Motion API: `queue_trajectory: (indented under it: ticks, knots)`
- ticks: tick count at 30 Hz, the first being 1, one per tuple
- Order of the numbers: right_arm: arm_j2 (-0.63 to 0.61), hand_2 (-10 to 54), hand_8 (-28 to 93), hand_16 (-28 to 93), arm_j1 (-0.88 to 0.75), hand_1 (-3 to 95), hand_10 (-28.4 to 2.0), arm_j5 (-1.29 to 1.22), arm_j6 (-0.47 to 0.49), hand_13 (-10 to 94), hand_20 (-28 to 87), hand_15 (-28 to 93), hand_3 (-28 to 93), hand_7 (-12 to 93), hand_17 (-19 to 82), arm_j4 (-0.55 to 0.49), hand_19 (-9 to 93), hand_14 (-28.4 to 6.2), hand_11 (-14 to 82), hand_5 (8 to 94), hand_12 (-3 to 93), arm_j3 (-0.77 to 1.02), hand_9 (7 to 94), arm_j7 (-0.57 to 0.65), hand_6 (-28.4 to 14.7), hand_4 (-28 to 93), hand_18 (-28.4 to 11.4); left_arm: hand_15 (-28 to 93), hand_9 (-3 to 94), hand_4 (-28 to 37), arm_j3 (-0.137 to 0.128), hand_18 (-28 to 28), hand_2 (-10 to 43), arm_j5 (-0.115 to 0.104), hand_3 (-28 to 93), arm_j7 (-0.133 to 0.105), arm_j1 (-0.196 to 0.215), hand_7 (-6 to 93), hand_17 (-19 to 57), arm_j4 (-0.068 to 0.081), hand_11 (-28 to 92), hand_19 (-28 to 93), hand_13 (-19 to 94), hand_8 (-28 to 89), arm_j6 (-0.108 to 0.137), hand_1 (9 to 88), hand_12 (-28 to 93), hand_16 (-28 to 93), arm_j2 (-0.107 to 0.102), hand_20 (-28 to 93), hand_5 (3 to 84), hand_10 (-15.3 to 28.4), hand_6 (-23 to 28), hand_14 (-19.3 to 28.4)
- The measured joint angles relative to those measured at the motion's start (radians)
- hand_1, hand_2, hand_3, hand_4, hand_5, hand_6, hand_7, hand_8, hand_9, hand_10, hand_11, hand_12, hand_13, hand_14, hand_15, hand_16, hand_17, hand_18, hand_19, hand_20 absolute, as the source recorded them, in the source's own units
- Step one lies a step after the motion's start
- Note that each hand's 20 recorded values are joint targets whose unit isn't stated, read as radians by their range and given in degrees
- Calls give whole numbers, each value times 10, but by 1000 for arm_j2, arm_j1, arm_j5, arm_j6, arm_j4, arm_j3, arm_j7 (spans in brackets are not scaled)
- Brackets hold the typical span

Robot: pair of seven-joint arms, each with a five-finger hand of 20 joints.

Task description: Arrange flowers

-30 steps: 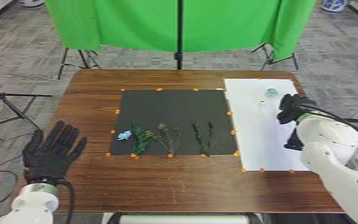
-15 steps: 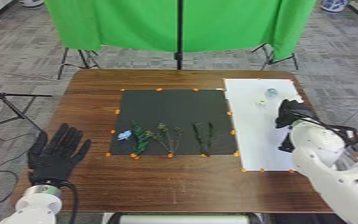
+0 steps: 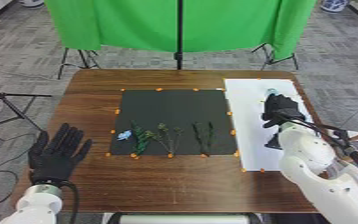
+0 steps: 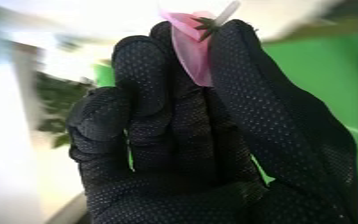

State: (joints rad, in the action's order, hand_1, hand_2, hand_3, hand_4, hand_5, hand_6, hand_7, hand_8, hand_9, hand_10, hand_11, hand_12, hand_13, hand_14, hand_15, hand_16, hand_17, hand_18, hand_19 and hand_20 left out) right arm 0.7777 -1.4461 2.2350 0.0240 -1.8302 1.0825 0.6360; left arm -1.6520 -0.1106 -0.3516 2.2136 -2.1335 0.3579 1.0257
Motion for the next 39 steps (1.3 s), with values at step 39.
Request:
queue_trajectory:
  ticks: [39]
  knots:
    - [671,-88,89,436,556,586,-110,325,-13,663,409,468,694,373,374,537,862,-64,112,667,435,-611,795,-390,-11,-269,-214,503,424,-283,68,152,131,-16,760,-44,-65,203,-48,15,289,403,335,-108,-23,287,124,-63,-75,181,487,157,77,159]
